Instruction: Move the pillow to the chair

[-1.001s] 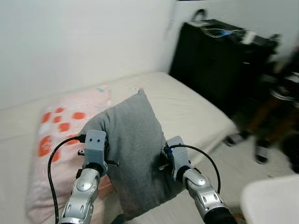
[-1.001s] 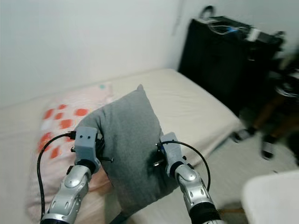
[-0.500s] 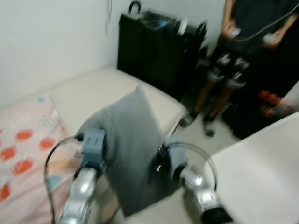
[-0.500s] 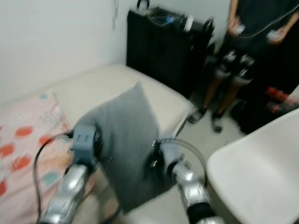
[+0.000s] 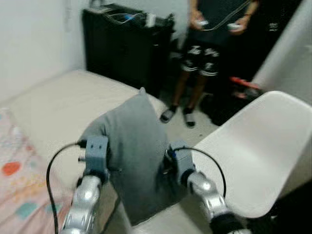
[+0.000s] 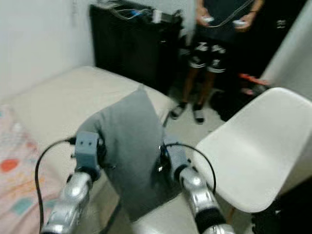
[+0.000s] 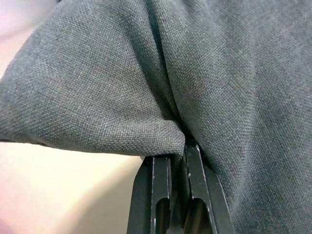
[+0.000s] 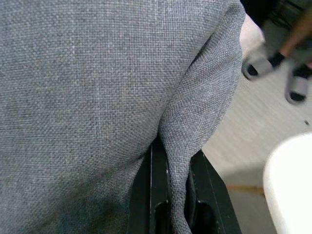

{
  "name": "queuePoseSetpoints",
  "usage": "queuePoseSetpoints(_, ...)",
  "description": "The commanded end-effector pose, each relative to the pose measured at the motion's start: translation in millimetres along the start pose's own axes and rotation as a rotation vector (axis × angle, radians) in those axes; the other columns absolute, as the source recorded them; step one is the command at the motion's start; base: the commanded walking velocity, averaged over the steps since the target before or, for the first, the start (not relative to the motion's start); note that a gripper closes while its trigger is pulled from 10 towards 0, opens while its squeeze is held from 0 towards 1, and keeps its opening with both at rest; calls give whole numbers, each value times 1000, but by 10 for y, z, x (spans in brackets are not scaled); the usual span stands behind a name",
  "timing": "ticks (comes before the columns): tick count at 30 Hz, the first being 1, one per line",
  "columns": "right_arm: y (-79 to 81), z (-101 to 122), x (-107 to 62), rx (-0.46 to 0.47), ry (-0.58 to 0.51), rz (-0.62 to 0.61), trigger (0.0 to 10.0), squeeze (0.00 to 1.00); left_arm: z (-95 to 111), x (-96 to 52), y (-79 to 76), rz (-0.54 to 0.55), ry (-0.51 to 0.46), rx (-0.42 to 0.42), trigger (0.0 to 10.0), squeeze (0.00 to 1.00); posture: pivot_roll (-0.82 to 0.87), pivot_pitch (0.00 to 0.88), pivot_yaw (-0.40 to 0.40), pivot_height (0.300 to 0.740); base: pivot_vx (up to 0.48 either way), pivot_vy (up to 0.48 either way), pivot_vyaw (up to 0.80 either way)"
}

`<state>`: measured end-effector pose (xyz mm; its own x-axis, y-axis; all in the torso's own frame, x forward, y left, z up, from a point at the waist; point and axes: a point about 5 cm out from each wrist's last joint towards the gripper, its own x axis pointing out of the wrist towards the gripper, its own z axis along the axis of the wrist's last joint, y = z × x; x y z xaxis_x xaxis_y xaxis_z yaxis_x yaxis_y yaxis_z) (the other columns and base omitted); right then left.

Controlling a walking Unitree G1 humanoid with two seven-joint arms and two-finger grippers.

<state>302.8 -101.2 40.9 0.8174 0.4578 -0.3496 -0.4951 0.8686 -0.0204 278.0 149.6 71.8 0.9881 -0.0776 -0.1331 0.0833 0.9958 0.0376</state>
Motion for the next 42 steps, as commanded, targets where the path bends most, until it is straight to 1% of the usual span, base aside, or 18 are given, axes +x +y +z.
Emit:
queuePoseSetpoints(1,123,181,70,-34,-84,61,10000,0,-5,8,-205,-89,0,-1,10000,0,64,0,-118,740,0,0,-800)
queuePoseSetpoints(20,101,146,71,-8,-63,34,10000,0,9,55,-218,-98,3,6,10000,0,56,0,-98,740,0,0,-800)
queuePoseSetpoints(42,103,154,80,-18,-66,34,10000,0,17,66,-221,-96,1,8,10000,0,58,0,-102,740,0,0,-800)
